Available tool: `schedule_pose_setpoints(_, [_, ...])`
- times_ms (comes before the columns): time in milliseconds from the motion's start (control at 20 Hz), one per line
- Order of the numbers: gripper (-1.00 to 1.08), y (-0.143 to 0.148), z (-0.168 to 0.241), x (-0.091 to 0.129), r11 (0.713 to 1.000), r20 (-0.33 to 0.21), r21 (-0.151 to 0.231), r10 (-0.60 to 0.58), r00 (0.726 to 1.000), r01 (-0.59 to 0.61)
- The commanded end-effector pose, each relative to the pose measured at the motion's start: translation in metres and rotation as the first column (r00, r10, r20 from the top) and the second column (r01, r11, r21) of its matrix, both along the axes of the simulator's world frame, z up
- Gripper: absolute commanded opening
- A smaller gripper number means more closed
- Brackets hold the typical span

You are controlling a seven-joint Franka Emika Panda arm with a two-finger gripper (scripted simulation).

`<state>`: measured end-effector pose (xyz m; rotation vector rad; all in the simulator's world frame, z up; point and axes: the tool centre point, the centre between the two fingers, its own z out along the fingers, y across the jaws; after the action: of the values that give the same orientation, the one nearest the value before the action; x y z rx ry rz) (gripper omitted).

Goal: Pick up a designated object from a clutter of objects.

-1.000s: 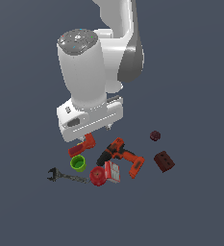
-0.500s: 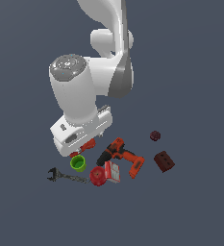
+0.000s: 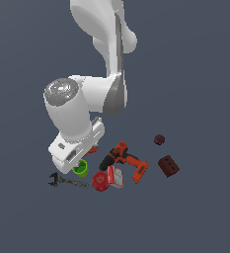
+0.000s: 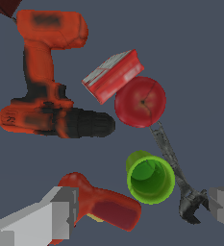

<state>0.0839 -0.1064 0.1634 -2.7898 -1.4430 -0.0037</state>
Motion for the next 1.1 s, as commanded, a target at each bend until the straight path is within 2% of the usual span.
schedule_pose_setpoints(0, [1.00,-0.007,-0.010,0.002,0.998,0.000,-0.001,0.057,0.998,-0.057])
schedule_pose_setpoints(550, [1.00,-0.032,-0.052,0.008,0.962,-0.001,-0.002,0.273,0.962,-0.273])
schedule_pose_setpoints(1050, [1.00,-0.043,-0.070,0.009,0.934,-0.002,-0.002,0.358,0.934,-0.358])
